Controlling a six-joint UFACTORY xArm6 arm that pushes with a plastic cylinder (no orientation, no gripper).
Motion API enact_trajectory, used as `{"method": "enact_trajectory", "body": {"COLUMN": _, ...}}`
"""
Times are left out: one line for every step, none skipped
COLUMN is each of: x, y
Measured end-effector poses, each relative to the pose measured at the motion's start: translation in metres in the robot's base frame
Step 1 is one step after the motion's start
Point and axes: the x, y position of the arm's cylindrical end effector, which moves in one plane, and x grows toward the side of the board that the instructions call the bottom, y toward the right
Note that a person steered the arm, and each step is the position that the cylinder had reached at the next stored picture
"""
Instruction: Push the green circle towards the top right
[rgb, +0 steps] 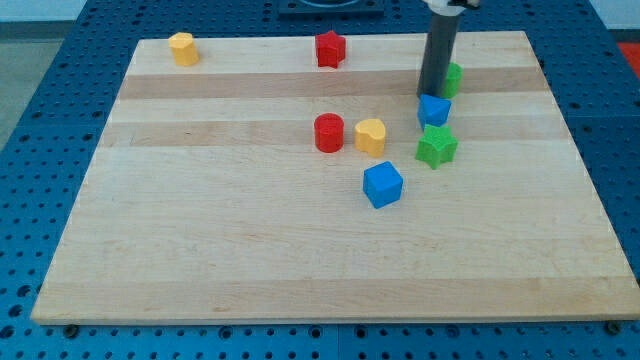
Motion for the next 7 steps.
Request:
{"method": "enact_trajectory", "body": {"x": 0.0, "y": 0.015}}
{"method": "enact_trajectory", "body": {"x": -0.007, "y": 0.022}}
{"method": "enact_trajectory", "body": {"x": -0.023, "y": 0.022}}
{"method": "enact_trajectory", "body": {"x": -0.034, "y": 0.023}}
{"method": "enact_trajectory", "body": {"x": -0.041, "y": 0.027}}
{"method": "enact_trajectory", "body": {"x": -0.047, "y": 0.033}}
{"method": "enact_trajectory", "body": {"x": -0.052, "y": 0.037}}
